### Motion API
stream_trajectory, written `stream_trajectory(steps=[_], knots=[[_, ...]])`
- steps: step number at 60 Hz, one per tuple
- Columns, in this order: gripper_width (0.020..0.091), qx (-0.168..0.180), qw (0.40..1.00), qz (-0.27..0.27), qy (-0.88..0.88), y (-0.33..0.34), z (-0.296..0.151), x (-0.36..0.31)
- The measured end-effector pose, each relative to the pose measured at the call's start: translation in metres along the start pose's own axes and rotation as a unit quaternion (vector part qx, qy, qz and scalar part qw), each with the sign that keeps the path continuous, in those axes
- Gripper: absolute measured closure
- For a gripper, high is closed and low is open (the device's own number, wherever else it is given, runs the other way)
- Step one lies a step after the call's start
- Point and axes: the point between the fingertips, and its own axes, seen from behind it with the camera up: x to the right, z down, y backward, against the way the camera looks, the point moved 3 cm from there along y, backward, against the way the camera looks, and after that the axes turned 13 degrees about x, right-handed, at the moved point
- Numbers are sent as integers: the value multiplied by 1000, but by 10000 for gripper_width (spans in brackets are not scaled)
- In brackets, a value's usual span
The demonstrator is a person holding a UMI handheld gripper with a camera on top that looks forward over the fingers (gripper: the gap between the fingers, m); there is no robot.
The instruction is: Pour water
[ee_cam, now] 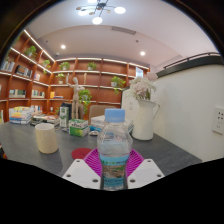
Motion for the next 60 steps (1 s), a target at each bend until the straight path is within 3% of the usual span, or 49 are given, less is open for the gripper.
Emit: stream_trajectory(steps=[12,27,43,60], knots=[[848,-19,998,-28,55,-5,-2,-12],[848,-28,948,-120,295,-43,-27,-65],[848,10,808,-183,559,-85,-39,-127],[837,62,602,-187,774,-112,-58,-142]])
